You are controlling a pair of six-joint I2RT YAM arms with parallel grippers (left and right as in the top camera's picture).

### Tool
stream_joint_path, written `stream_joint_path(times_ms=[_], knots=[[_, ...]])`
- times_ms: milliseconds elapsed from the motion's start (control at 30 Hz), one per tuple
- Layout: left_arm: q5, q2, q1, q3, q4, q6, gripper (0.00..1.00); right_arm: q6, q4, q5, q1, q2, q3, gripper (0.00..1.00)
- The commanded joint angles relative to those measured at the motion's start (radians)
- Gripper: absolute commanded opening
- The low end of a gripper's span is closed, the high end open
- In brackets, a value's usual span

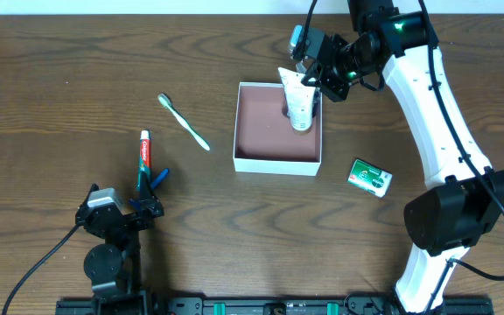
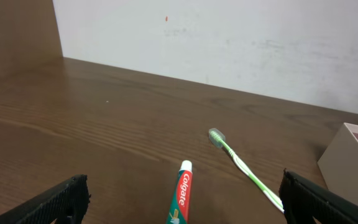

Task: Pack container
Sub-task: 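Carry the lotion tube into the box beside the bottle and release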

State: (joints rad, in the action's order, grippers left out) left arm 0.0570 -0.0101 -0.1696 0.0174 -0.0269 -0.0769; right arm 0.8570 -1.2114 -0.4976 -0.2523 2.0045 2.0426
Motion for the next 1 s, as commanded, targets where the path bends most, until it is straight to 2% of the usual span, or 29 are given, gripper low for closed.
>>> stream_joint_path(times_ms=[0, 167, 300, 333, 400, 433, 500, 967], knots=[[0.011, 0.006, -0.006, -0.013, -0.040, 0.013, 0.98, 0.016, 0.004, -0.029, 0.010, 0.011, 0.002, 0.01], [0.011, 0.006, -0.006, -0.013, -0.040, 0.013, 0.98, 0.016, 0.012, -0.029, 0.010, 0.011, -0.019, 0.01], [0.011, 0.006, -0.006, -0.013, -0.040, 0.013, 0.98, 0.016, 0.014, -0.026, 0.010, 0.011, -0.027, 0.06], [0.011, 0.006, -0.006, -0.013, -0.040, 0.013, 0.98, 0.016, 0.014, -0.025, 0.010, 0.011, -0.027, 0.11], [0.011, 0.006, -0.006, -0.013, -0.040, 0.013, 0.98, 0.016, 0.014, -0.025, 0.010, 0.011, -0.027, 0.31], [0.011, 0.006, -0.006, -0.013, -0.040, 0.013, 0.98, 0.016, 0.014, -0.025, 0.010, 0.011, -0.027, 0.49], [0.011, 0.006, -0.006, -0.013, -0.040, 0.013, 0.98, 0.016, 0.014, -0.022, 0.010, 0.011, -0.027, 0.57], [0.011, 0.006, -0.006, -0.013, -0.040, 0.013, 0.98, 0.009, 0.025, -0.038, 0.008, 0.004, -0.024, 0.56]])
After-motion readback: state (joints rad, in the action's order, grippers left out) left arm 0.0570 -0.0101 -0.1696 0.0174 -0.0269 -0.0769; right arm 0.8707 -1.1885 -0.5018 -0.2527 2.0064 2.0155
